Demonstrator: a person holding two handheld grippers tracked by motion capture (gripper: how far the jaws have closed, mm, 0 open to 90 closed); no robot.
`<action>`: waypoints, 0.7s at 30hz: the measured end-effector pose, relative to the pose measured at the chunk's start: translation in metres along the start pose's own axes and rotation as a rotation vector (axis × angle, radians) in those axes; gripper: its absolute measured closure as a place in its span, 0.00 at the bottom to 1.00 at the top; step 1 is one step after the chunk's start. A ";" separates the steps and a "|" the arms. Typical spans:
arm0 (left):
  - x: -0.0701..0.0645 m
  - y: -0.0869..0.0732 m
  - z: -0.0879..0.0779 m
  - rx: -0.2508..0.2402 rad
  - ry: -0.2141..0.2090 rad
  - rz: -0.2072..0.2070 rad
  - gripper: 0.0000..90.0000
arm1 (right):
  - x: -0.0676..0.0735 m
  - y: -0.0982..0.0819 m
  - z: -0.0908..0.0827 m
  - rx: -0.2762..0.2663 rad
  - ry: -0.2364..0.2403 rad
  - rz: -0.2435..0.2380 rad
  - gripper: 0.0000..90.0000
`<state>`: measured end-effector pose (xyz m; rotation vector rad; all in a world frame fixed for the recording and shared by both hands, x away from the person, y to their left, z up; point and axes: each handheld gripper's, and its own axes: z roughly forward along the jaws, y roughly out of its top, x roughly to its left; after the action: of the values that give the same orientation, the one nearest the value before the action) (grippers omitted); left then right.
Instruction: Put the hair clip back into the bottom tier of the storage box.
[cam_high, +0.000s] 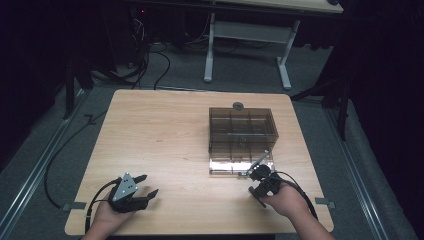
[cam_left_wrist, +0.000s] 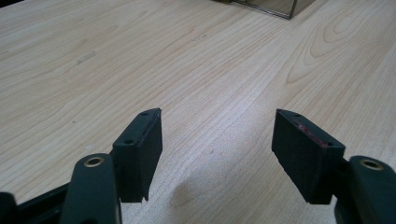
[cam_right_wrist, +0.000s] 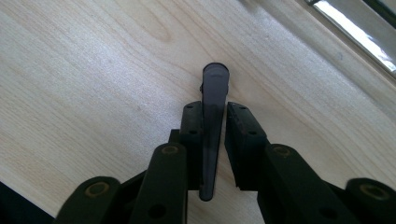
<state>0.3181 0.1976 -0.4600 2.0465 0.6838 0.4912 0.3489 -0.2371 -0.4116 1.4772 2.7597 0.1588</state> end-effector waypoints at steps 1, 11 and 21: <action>0.000 0.000 0.000 0.000 0.000 0.000 0.38 | -0.001 0.000 0.001 -0.004 -0.001 -0.014 0.88; 0.000 0.000 0.000 0.000 -0.001 0.002 0.38 | 0.000 0.003 0.002 0.011 -0.004 -0.011 0.89; 0.000 0.000 0.000 0.000 -0.002 0.001 0.38 | -0.001 0.004 0.002 0.016 0.006 -0.008 0.90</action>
<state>0.3180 0.1974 -0.4600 2.0473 0.6811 0.4898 0.3524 -0.2357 -0.4135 1.4722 2.7776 0.1410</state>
